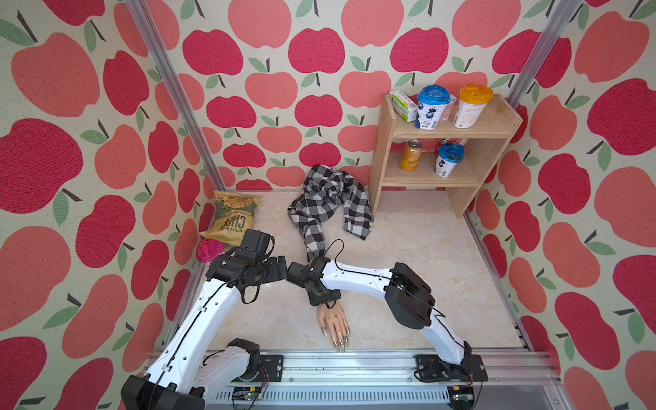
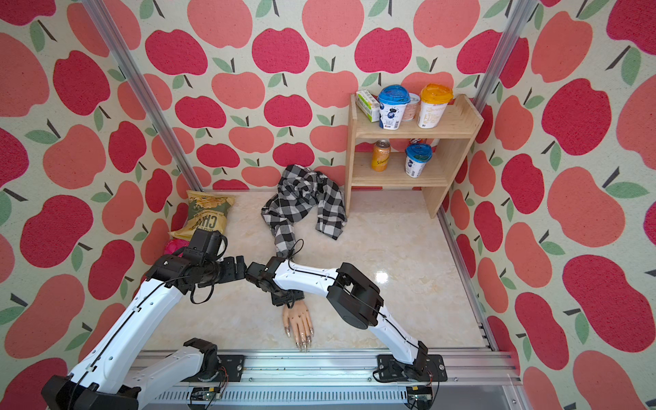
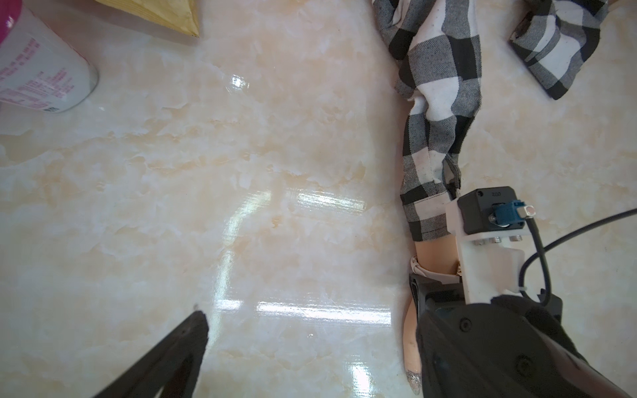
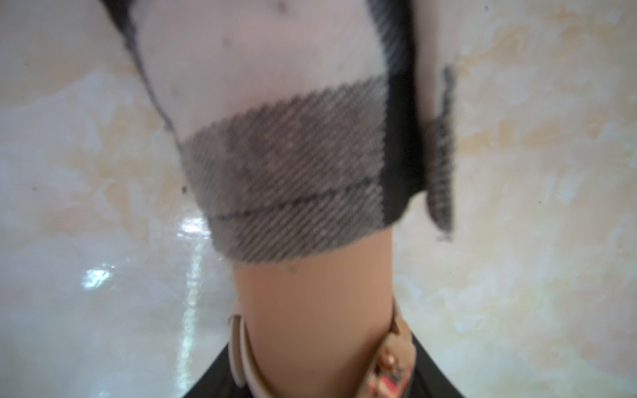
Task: Take off the watch
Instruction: Adjust the hand at the center of the board.
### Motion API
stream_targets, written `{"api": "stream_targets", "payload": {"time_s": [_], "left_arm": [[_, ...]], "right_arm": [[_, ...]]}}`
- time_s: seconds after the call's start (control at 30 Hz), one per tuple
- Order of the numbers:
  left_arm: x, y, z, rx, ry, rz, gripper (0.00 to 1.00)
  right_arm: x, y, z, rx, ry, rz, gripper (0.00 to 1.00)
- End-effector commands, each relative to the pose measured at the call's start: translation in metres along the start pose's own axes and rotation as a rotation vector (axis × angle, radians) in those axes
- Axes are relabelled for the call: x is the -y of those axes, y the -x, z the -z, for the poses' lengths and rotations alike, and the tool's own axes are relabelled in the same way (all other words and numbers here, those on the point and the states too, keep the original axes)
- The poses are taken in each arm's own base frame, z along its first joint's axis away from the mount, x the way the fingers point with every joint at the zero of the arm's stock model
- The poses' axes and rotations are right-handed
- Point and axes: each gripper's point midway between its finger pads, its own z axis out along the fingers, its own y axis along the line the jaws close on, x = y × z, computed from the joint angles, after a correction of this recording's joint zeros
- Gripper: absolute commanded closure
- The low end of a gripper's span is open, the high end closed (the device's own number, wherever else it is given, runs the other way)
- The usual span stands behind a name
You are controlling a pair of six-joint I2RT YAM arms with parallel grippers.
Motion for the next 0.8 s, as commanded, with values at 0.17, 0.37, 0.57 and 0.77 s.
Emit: {"api": "stream_targets", "payload": {"time_s": [0.17, 0.37, 0.57, 0.77], "left_arm": [[0.009, 0.004, -0.003, -0.015, -0.035, -0.007, 0.03], [0.019, 0.005, -0.006, -0.029, -0.083, -0.014, 0.03], [0.053, 0.001, -0.016, -0.090, -0.215, -0.053, 0.00], [0.099, -0.011, -0.031, -0.130, -0.363, -0.121, 0.02]], "right_arm": [[-0.016, -0.020, 0.016, -0.054, 0.320, 0.065, 0.61], [-0.013, -0.018, 0.030, -0.052, 0.617, 0.051, 0.62], [-0.009, -0.010, 0.050, -0.071, 0.937, 0.023, 0.61], [-0.005, -0.008, 0.056, -0.140, 1.168, 0.004, 0.60]]}}
